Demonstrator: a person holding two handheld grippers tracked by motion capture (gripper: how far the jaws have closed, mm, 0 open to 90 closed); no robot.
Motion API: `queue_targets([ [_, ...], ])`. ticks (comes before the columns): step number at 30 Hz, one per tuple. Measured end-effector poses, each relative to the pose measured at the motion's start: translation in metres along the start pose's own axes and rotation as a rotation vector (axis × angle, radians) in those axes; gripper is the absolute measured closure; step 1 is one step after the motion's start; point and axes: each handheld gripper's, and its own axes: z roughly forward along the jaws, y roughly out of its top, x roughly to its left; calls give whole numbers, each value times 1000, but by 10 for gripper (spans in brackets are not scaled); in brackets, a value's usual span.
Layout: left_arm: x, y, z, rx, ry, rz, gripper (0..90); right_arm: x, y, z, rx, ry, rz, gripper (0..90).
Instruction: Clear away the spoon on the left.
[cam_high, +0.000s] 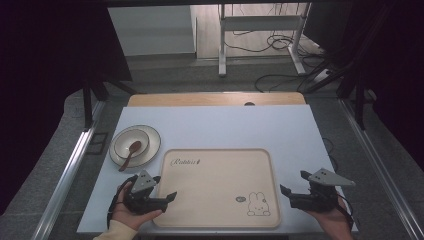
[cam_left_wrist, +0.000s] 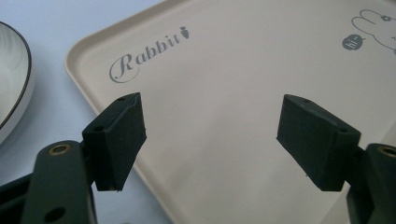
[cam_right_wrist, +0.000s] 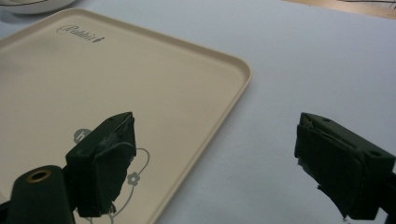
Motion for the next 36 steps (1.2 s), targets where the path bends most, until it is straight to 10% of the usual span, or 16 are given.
queue_targets([
  [20, 3, 15, -5, -117, 43, -21, 235, -9, -11, 1, 13, 97, 76, 137],
  [36, 2, 15, -4, -77, 11, -18, 214, 3, -6, 1, 8, 82, 41, 146],
])
